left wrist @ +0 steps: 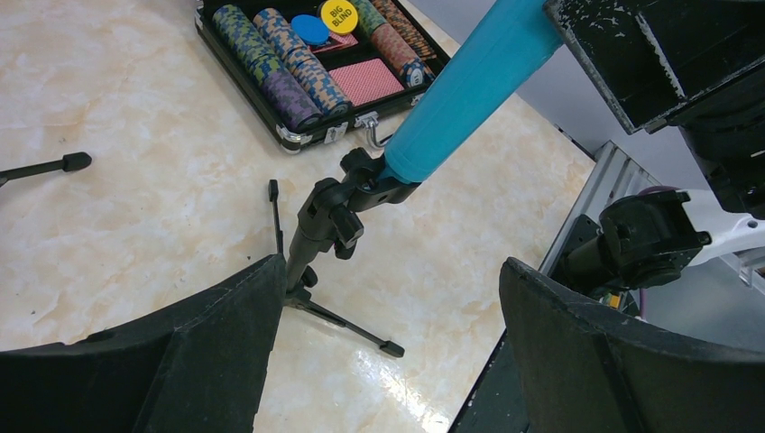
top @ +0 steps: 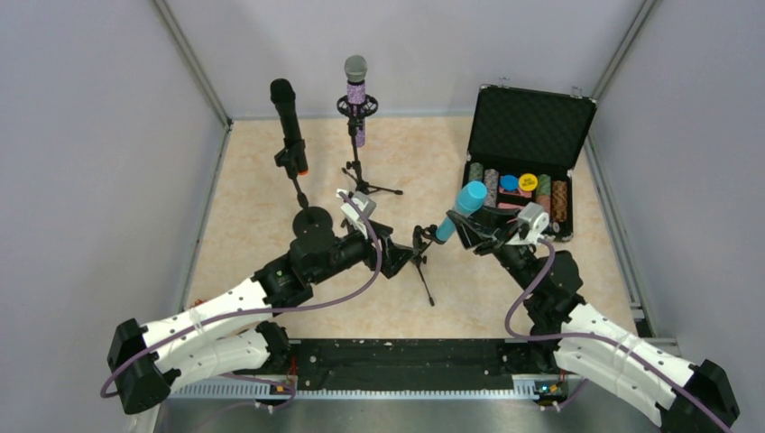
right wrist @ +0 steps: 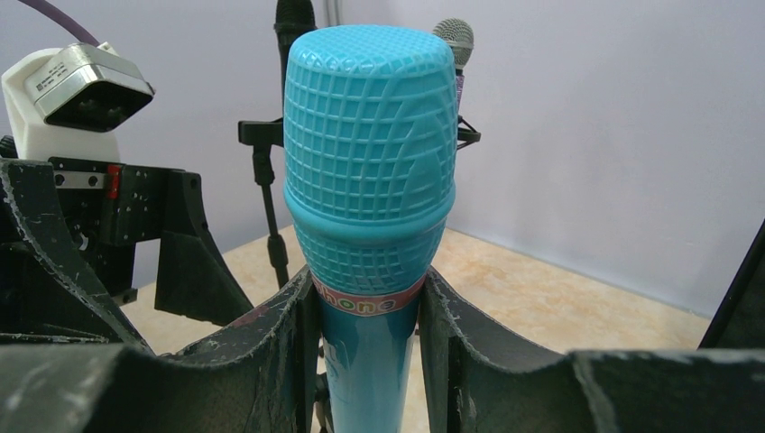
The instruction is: Attach the microphones to the stand
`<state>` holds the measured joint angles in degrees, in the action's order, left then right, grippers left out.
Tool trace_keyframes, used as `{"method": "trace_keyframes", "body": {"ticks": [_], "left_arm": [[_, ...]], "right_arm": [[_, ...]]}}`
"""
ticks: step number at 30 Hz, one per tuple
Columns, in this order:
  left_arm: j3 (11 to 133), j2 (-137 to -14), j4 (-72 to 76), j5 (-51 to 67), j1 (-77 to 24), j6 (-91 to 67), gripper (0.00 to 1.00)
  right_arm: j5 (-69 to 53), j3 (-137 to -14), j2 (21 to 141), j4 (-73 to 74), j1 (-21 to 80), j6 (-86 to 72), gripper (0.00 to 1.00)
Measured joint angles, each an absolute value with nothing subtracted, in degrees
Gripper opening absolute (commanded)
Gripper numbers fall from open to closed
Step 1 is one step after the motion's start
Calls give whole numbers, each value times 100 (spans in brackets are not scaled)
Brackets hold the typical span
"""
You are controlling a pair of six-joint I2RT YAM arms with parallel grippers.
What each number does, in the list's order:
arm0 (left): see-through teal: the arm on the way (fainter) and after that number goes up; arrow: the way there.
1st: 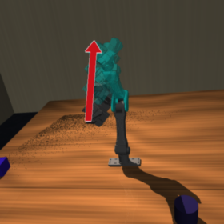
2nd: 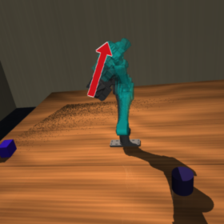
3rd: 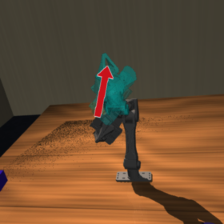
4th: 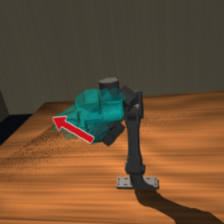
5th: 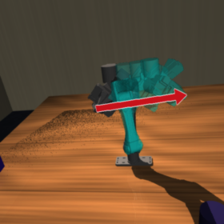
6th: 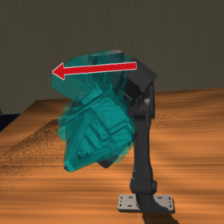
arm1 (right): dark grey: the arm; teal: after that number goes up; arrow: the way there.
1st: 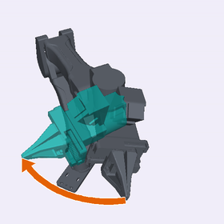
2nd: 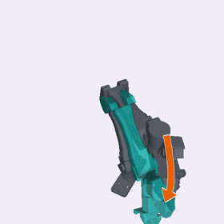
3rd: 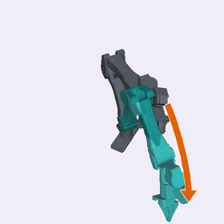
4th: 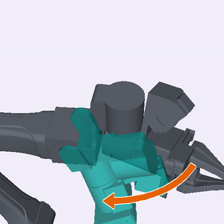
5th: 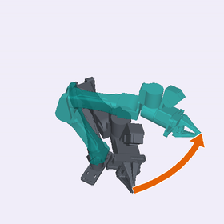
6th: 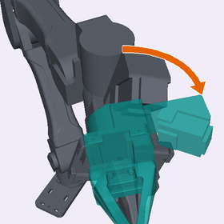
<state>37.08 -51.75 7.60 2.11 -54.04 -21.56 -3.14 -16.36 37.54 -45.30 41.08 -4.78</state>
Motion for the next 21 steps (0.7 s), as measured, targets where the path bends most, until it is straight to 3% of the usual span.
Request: {"method": "trace_keyframes", "body": {"ticks": [21], "left_arm": [[3704,-5179,757,47,-5404,-2193,92]], "right_arm": [[-357,-1579,4250,-5192,4108,-370,0]]}}
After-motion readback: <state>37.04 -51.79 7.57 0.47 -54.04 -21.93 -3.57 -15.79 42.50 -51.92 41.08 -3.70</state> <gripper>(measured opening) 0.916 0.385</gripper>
